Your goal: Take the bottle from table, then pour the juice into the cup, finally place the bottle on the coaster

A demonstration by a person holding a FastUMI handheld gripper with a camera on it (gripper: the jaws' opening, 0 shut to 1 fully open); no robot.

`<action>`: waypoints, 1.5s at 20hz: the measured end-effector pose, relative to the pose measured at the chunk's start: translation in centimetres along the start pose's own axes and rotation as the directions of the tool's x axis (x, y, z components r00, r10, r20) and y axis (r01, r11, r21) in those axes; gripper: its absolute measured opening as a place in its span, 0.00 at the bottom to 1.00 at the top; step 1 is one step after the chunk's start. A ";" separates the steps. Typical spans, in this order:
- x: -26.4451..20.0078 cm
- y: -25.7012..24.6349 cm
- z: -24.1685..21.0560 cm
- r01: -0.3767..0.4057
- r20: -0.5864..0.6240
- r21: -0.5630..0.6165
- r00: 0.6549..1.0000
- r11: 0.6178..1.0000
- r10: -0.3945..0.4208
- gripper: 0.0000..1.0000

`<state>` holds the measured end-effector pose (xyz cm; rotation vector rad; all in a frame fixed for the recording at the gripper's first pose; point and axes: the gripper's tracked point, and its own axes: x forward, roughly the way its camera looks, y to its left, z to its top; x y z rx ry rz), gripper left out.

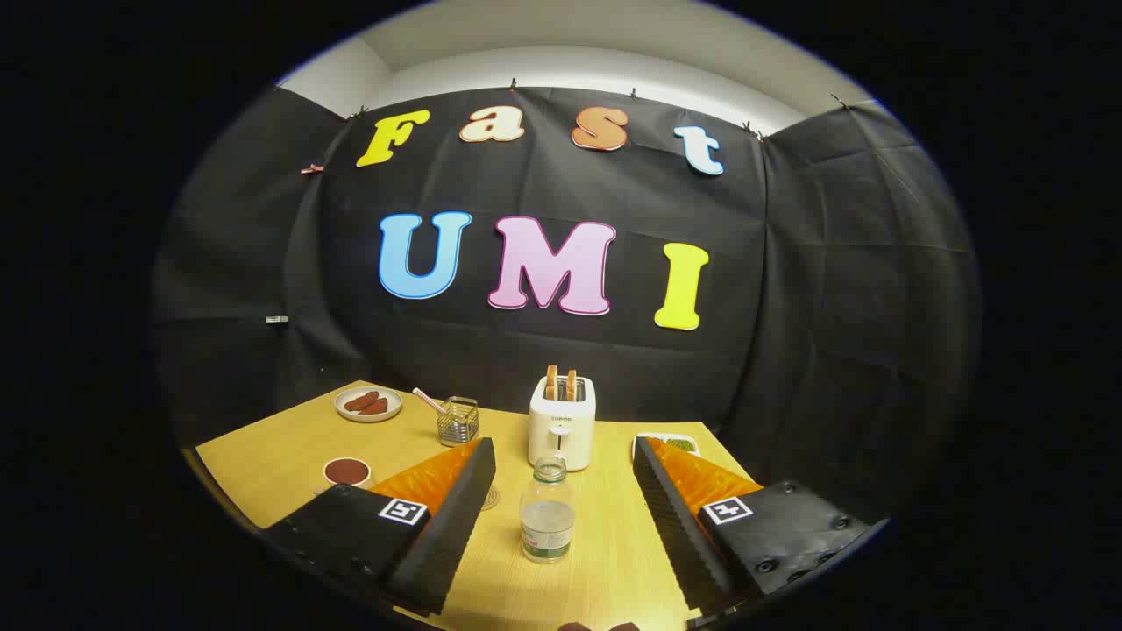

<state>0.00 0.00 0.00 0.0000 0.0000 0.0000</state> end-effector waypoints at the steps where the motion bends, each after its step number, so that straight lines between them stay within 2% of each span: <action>1: 0.1 0.1 0.0 -0.010 0.008 -0.001 1.000 1.000 0.010 0.98; 7: 1.2 0.7 -1.2 -0.048 -0.021 0.015 0.999 0.999 0.048 0.98; 30: 4.0 1.2 -3.7 -0.048 -0.053 0.035 0.997 0.998 0.049 0.98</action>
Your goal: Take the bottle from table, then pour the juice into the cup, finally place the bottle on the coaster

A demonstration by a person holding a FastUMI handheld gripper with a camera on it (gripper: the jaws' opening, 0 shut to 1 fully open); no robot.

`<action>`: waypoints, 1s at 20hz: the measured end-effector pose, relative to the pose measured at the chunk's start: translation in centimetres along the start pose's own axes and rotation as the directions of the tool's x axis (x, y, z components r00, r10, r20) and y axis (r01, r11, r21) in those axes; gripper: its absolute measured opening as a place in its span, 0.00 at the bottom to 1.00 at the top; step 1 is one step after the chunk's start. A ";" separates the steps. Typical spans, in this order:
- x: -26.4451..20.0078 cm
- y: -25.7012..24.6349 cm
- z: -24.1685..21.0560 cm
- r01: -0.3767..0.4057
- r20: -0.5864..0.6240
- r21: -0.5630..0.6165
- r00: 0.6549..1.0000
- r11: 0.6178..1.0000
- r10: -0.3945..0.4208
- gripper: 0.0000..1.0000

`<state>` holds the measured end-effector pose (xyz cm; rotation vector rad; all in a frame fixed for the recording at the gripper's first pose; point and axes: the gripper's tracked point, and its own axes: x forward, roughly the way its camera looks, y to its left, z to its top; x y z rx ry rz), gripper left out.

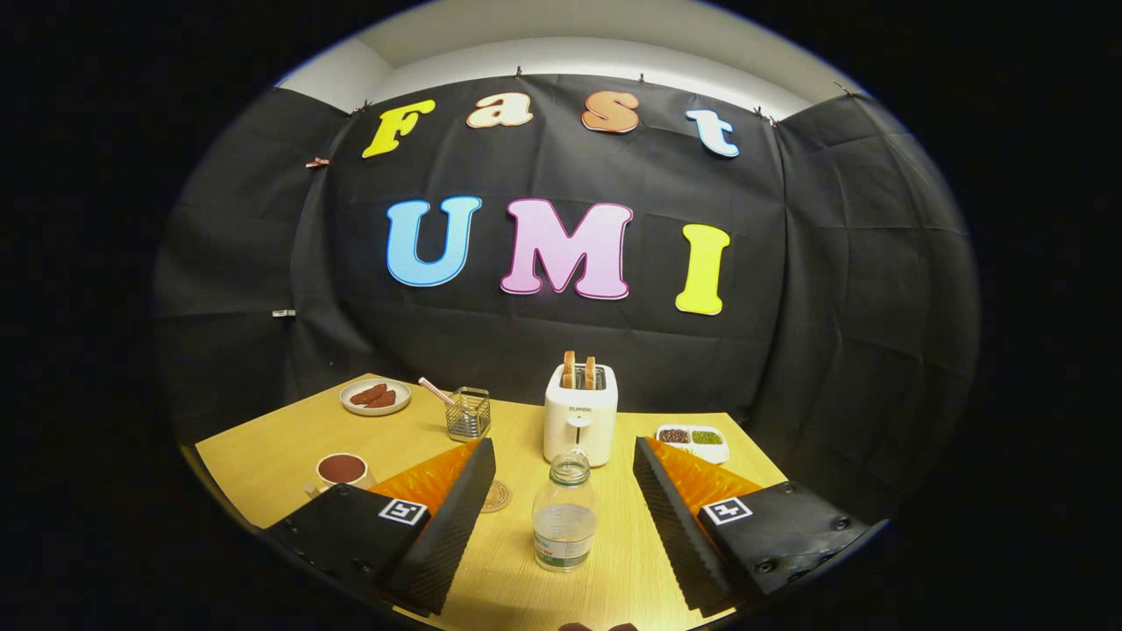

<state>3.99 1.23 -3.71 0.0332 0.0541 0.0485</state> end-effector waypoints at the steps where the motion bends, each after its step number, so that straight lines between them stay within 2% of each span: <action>1: 0.1 0.0 -0.2 0.000 -0.001 0.001 1.000 1.000 0.000 0.98; 20: 4.2 -0.2 -7.2 0.013 -0.073 0.012 0.997 1.000 -0.013 0.98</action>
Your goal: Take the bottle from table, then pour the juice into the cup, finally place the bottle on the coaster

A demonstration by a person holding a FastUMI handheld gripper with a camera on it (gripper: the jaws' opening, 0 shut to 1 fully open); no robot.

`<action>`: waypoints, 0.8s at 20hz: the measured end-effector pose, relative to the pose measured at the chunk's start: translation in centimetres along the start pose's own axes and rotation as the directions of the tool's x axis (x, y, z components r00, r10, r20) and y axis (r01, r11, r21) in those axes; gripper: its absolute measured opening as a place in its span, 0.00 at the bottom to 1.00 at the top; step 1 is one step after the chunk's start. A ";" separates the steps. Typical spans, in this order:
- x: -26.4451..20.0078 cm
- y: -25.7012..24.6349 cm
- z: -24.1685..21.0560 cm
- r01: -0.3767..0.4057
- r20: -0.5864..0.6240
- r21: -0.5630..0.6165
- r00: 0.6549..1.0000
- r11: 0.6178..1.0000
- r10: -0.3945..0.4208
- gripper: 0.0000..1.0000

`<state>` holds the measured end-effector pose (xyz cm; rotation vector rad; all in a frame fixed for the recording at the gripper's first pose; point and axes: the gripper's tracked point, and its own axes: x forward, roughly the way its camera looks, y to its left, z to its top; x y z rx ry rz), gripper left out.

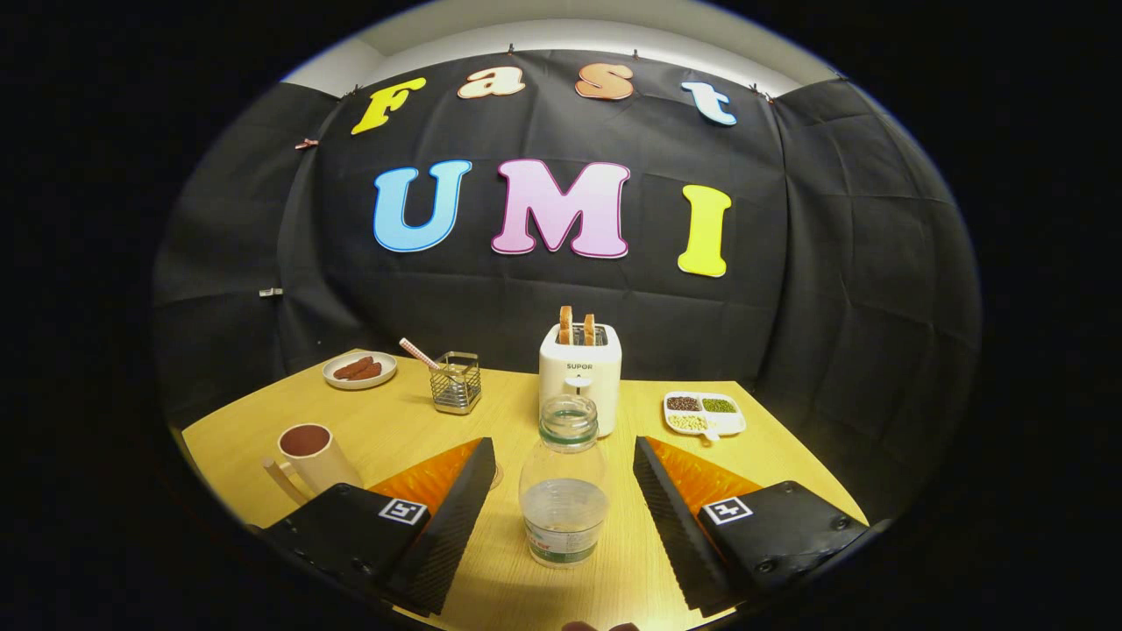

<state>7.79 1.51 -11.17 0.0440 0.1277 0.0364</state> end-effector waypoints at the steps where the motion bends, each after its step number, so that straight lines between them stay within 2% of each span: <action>1: 0.2 0.0 -0.4 0.002 -0.004 0.000 1.000 1.000 -0.002 0.98; 7: 1.1 0.5 -3.4 0.000 -0.045 0.034 0.999 0.999 0.001 0.98; 16: 3.0 -0.1 -6.0 0.016 -0.061 0.015 0.998 1.000 -0.015 0.98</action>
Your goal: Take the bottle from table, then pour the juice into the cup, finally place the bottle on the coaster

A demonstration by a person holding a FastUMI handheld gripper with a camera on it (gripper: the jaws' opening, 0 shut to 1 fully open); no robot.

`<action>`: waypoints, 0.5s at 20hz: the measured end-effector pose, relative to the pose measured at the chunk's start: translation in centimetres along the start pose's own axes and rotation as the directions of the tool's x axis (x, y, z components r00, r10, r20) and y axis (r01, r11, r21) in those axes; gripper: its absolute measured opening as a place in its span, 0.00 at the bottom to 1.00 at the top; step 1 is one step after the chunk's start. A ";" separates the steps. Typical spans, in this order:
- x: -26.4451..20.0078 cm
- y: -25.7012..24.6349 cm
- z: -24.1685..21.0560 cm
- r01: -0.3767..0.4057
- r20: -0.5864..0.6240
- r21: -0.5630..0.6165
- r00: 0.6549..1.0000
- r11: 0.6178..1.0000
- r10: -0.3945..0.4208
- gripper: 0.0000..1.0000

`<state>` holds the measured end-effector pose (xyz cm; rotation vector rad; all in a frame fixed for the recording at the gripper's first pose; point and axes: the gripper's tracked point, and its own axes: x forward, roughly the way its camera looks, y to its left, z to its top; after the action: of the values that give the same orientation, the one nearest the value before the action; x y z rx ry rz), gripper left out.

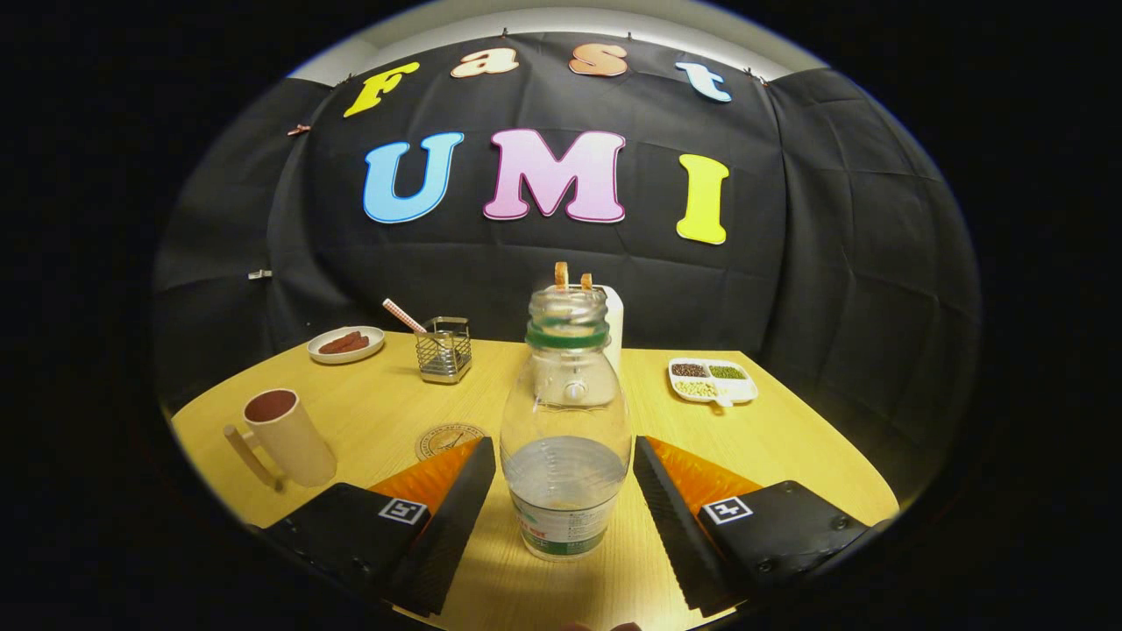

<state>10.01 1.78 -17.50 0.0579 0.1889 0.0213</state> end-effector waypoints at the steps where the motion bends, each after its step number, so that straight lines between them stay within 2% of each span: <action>1: 0.1 0.0 -0.2 -0.002 -0.004 0.004 1.000 1.000 0.002 0.98; 9: 0.8 0.6 -0.8 -0.023 0.006 0.007 1.000 1.000 0.023 0.98; 10: 0.8 0.5 -0.7 -0.021 0.011 0.009 1.000 1.000 0.021 0.96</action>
<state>10.69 2.33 -18.31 0.0693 0.1774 0.0412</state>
